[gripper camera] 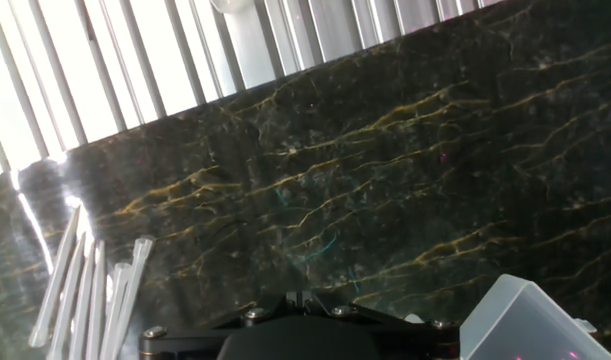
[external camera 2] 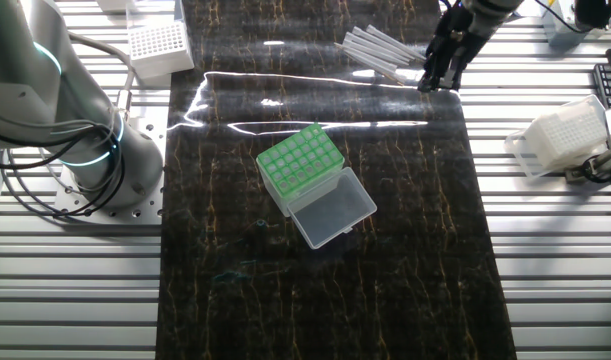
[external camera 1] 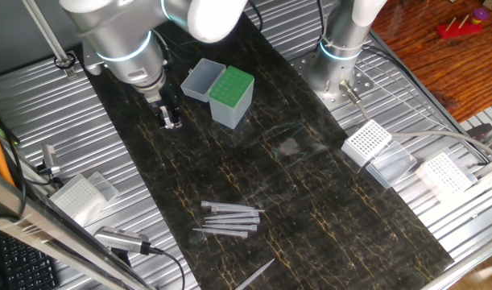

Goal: Insert a large pipette tip into the holder for large pipette tips

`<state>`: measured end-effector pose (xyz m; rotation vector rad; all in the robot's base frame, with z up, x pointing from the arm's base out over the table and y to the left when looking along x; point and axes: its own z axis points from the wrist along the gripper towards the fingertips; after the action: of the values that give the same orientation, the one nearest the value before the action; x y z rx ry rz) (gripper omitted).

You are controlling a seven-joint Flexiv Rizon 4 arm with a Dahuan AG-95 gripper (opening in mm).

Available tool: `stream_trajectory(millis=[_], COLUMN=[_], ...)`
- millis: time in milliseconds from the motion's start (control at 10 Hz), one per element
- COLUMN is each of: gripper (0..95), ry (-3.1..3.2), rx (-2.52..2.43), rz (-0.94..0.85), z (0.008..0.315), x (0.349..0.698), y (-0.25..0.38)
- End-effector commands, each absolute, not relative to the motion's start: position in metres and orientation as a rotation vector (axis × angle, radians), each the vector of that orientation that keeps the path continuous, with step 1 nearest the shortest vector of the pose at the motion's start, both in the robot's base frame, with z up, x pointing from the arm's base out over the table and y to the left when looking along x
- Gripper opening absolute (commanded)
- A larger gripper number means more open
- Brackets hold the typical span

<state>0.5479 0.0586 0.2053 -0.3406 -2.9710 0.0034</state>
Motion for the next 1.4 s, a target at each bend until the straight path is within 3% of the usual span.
stream_trajectory(millis=[100,1400], gripper=[0.0,0.0], ry=[-2.994,-3.017], rx=[-0.386,-0.390], rz=[-0.025,-0.022], z=[0.2045,0.2045], x=[0.5478,0.5478], y=[0.0585,0.0585])
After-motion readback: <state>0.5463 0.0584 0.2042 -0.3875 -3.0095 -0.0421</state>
